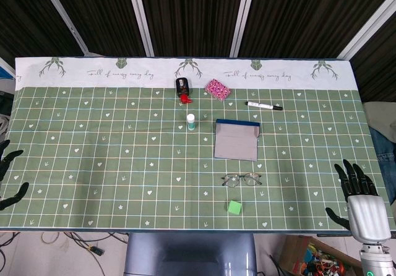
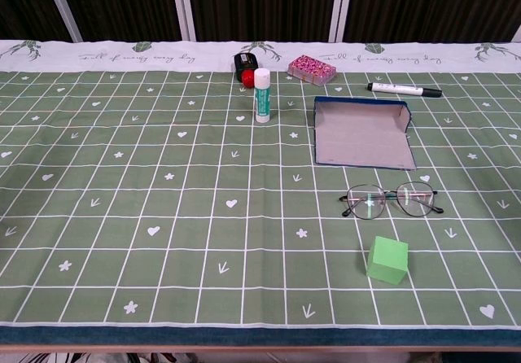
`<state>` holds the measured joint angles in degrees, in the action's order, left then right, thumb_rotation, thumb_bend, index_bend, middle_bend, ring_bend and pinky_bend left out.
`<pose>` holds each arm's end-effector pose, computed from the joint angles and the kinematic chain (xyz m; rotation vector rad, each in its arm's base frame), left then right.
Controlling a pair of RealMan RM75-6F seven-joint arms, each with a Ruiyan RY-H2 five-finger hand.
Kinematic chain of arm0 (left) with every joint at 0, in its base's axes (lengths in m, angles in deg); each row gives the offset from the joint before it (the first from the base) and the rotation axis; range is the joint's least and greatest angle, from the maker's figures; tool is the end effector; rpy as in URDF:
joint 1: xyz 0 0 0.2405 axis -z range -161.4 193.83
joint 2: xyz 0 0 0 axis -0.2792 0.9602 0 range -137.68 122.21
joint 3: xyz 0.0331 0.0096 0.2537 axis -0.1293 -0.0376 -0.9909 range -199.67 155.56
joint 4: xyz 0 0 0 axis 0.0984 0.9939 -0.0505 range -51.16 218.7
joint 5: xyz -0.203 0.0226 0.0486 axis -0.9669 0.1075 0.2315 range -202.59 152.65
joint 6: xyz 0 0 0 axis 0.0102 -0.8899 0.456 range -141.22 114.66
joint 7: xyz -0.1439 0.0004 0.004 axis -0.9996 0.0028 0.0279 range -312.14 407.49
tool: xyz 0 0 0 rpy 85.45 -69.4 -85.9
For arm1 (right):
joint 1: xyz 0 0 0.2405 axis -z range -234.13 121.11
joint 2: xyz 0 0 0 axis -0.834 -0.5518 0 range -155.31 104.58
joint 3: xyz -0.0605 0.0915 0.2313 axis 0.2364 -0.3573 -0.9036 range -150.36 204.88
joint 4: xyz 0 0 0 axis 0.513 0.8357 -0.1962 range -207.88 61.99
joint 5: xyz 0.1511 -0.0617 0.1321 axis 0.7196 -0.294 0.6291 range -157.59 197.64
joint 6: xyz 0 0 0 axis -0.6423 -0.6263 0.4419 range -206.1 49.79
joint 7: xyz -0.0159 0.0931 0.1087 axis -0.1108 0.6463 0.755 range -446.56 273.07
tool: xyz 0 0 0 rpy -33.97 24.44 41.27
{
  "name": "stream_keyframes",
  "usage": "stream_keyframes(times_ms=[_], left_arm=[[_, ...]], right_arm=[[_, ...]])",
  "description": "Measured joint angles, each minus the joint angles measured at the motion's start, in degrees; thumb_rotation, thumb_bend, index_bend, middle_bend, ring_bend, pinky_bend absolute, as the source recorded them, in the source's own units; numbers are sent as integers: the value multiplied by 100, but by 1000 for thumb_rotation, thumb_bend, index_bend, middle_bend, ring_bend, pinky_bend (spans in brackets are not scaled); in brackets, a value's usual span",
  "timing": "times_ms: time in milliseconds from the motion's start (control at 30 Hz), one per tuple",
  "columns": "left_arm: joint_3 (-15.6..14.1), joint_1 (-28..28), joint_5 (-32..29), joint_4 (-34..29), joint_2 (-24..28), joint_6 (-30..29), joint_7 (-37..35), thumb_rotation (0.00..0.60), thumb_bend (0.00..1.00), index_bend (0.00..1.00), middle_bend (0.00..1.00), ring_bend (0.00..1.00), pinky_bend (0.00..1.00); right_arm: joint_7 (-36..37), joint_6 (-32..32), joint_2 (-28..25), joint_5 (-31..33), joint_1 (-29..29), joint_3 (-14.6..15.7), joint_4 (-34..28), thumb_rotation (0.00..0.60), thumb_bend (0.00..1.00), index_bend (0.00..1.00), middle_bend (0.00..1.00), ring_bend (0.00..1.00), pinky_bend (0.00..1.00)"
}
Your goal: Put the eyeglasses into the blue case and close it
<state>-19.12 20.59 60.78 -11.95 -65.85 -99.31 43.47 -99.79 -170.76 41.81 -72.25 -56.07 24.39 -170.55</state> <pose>-0.3072 0.1782 0.1895 -1.3568 -0.9144 -0.9358 -0.2822 -0.1514 0.1489 1.3649 -0.7568 0.9100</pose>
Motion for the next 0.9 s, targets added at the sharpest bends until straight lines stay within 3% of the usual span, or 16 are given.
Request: stream_keyframes(times_ms=[900], left_arm=[[10, -28, 18, -11, -4, -69, -25, 600, 311, 159, 0, 0, 0]], right_arm=[[140, 236, -114, 24, -53, 93, -82, 600, 129, 41, 22, 28, 183]])
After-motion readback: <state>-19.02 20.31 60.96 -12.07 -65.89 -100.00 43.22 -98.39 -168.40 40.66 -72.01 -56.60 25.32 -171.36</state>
